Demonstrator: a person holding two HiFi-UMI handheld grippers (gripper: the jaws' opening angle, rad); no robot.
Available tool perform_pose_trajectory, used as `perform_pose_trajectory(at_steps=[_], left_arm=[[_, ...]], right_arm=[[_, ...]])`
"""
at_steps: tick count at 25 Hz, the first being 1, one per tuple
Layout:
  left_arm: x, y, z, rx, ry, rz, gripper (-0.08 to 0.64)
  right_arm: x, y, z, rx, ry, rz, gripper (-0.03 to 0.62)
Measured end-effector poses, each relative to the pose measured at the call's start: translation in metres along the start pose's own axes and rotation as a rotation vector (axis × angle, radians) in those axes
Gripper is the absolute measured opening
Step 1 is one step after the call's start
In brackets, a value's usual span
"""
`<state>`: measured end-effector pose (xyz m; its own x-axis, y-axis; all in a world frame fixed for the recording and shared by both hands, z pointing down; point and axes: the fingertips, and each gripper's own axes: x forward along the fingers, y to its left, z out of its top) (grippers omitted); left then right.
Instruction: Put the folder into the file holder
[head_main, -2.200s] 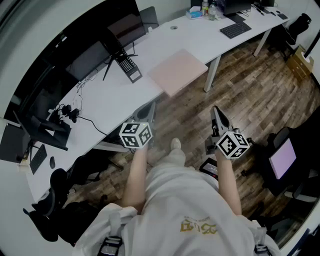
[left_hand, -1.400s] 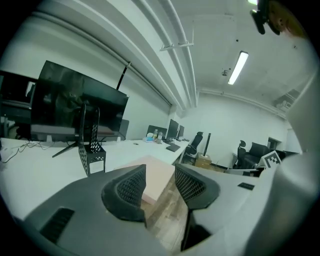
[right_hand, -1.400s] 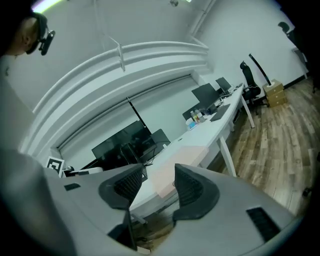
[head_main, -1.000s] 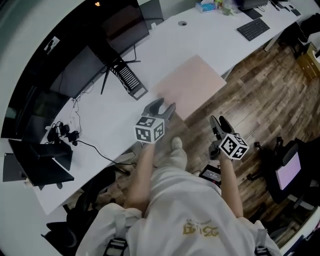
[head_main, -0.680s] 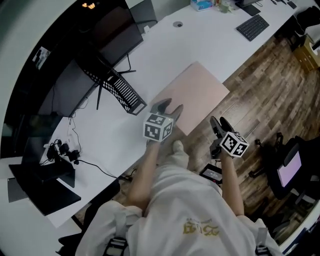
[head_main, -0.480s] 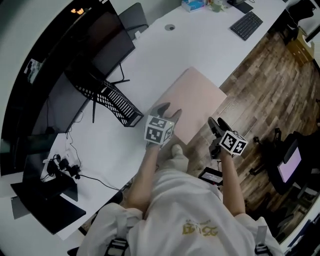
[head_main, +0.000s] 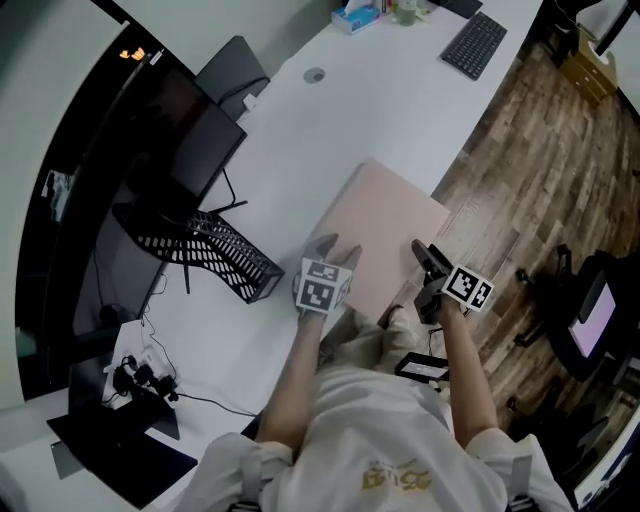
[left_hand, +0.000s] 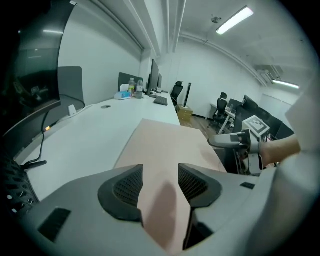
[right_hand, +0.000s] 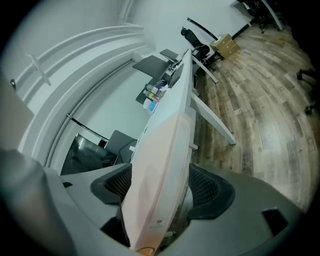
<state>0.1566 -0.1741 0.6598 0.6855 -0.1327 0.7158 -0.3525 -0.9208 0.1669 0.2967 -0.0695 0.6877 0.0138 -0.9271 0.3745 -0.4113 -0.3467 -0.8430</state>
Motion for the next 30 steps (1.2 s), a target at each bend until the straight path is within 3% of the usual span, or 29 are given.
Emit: perform_pose_trajectory(at_steps=[5,10,16,20,30], left_arm=[[0.005,-0.002,-0.011,0.002,0.077,0.02,0.244],[0.01,0.004,-0.007,-0.031,0.072,0.046,0.235],[0.012,-0.001,-0.008,-0.004,0.072,0.048,0.229],[0.013,-0.003,-0.009,-0.006,0.071,0.049,0.218],[0.008,-0.012,-0.014,-0.015,0.068,0.034,0.222]], right_arm=[[0.009,-0.008,-0.008,0.069,0.014,0.018,0.351],[0.023,-0.01,-0.007,0.107,-0.003,0.051,0.351],[0.032,-0.008,-0.001,0.143,-0.006,0.102,0.35],[0.036,-0.011,0.001,0.205,0.03,0.169,0.245],[0.017,-0.013,-0.007,0.295,0.054,0.252,0.204]])
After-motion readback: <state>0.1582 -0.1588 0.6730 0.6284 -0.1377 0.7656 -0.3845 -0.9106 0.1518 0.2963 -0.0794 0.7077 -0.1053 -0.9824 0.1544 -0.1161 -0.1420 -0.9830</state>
